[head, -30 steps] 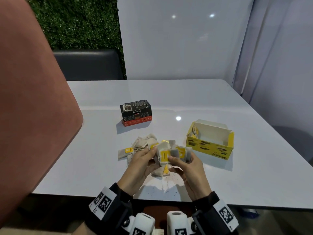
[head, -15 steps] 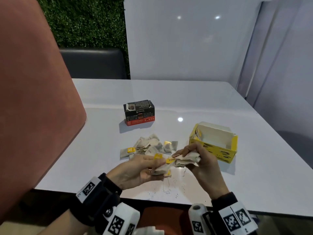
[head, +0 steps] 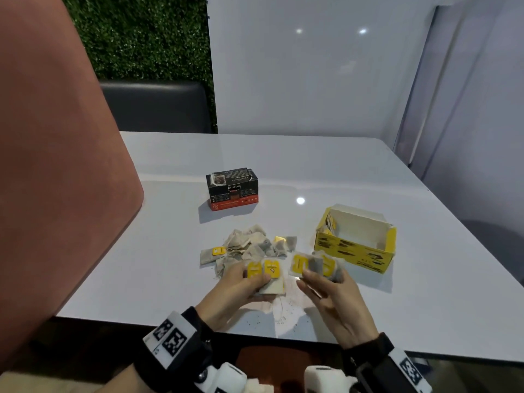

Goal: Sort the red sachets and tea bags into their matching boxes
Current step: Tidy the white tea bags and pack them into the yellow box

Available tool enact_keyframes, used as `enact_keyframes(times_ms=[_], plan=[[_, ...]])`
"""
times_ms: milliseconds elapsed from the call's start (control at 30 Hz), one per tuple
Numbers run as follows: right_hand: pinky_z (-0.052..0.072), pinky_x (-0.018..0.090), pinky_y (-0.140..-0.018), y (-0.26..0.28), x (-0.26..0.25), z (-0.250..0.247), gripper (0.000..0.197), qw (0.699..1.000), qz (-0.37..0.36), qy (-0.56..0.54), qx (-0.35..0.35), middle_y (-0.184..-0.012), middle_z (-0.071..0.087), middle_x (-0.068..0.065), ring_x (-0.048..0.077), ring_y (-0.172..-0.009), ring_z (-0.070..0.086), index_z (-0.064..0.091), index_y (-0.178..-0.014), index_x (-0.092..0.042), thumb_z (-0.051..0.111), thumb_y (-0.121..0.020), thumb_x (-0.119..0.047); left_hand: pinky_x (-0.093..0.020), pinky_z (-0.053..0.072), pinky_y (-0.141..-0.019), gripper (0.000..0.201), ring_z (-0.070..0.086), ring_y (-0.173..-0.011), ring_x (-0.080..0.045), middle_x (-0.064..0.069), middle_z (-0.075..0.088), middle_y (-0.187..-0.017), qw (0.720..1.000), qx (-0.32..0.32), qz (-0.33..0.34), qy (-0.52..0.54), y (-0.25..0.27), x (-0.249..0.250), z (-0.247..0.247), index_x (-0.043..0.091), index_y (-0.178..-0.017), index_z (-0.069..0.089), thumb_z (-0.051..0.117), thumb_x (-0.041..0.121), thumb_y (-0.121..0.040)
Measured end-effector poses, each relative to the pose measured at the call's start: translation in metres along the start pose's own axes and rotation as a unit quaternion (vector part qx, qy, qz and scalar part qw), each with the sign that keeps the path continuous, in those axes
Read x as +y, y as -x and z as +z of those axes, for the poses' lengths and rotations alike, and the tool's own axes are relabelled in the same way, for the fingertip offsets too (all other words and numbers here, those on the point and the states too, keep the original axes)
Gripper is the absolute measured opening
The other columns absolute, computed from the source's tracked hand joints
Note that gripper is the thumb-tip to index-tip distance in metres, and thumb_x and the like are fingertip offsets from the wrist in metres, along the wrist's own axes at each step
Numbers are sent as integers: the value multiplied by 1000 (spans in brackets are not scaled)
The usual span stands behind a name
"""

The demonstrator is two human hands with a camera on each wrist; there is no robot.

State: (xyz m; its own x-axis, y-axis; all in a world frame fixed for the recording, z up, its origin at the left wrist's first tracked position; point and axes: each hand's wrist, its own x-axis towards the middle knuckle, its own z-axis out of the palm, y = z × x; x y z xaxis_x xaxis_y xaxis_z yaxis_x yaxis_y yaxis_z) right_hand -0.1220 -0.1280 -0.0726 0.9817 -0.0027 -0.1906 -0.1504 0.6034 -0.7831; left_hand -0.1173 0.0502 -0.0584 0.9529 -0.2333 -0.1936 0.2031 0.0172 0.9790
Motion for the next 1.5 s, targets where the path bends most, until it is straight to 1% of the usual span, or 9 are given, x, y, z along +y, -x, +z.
enact_keyframes(times_ms=[100,333,567,833,967,1067,1200,1333,1500], plan=[[59,28,-63,-1,10,12,20,996,56,-59,48,-77,70,12,18,-67,69,62,-97,-1,61,-79,8,-45,57,-78,10,69,-81,-27,-15,70,-90,996,48,47,-57,-7,-5,12,6,-94,65,57,10,-91],[43,22,-62,6,22,25,24,998,38,40,28,-73,70,0,4,-58,64,65,-103,-7,65,-80,-2,-49,58,-73,21,72,-80,-25,-9,73,-84,989,89,94,-70,-13,-4,16,10,-93,65,71,26,-81],[45,26,-63,11,-4,1,35,986,-7,166,26,-82,62,1,15,-75,57,60,-97,-11,73,-68,-24,-20,54,-63,9,70,-75,-15,-3,73,-77,988,68,84,-109,-14,3,-7,9,-82,65,72,14,-79],[44,21,-49,1,-9,4,30,895,-115,430,-31,-75,62,7,13,-63,57,54,-85,-6,79,-68,-9,-45,58,-74,5,70,-79,-32,-12,74,-81,994,16,68,-83,-13,1,8,10,-81,67,70,14,-81],[48,20,-50,2,-6,-3,20,950,-89,298,-9,-71,66,8,12,-58,61,59,-86,-1,74,-73,-2,-32,57,-67,40,70,-80,-29,-22,72,-89,999,10,34,16,-12,-6,9,-7,-94,66,67,27,-75],[52,20,-50,4,1,2,20,990,-28,134,-17,-67,63,12,13,-52,61,59,-94,5,68,-77,0,-23,56,-61,27,71,-72,-19,-12,72,-77,998,15,18,59,-11,-10,13,0,-83,68,65,25,-71],[53,24,-48,5,12,10,24,985,-64,158,15,-63,65,14,17,-47,60,57,-95,9,70,-77,1,-21,54,-62,12,70,-71,-16,-6,72,-74,999,20,27,40,-7,-10,18,4,-80,69,61,12,-85],[46,28,-47,6,20,13,25,968,-81,234,29,-67,65,9,15,-50,56,58,-89,0,75,-75,-11,-44,53,-83,17,67,-87,-33,-24,70,-96,998,57,41,4,-7,-12,17,-8,-96,66,62,6,-86],[38,22,-43,8,19,12,11,962,-70,265,15,-53,61,-7,4,-48,50,65,-71,-15,72,-76,-8,-27,55,-69,25,71,-83,-20,-17,73,-94,998,47,25,34,-2,-8,20,-6,-102,65,56,14,-89]])
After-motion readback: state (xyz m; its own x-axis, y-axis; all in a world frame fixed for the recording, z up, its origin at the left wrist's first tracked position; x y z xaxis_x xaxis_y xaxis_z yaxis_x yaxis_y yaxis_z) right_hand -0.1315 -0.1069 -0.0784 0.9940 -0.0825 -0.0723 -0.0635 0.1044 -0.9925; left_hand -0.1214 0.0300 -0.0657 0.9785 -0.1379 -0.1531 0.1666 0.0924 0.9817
